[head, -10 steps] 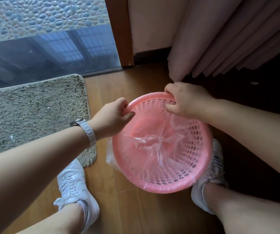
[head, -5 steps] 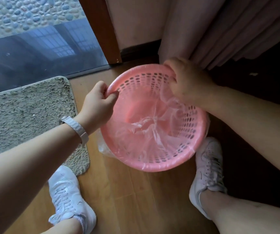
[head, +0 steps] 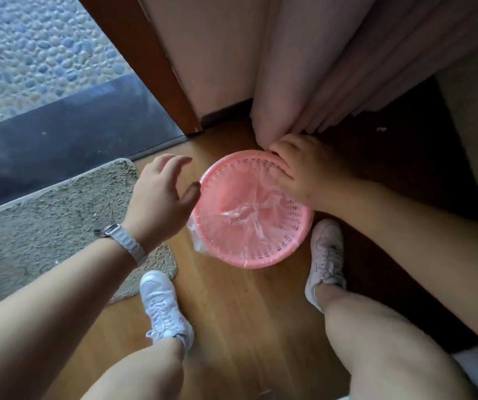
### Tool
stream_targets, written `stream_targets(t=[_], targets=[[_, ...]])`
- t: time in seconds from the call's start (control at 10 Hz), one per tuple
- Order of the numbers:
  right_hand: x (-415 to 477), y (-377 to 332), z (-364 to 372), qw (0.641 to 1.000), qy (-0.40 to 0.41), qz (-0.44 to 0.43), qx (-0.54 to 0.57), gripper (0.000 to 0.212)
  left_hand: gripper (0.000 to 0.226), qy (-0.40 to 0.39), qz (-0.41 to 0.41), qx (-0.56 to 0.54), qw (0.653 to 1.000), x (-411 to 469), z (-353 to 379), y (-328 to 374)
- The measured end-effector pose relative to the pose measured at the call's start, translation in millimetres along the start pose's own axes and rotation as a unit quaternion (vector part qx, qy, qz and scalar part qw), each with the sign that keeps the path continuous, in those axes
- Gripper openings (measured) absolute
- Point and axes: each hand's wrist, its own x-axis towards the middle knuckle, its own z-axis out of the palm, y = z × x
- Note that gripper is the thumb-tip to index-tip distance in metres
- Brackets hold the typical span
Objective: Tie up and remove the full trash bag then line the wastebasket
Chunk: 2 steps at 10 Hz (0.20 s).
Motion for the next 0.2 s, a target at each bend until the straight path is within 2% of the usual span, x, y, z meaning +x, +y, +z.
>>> stream_targets(t=[0.2], targets=[[-48,-54,-120,0.999,0.016,0.045,-0.006,0.041,0.05,-0.02,0.112,0.051,0.992,-9,-112,76]])
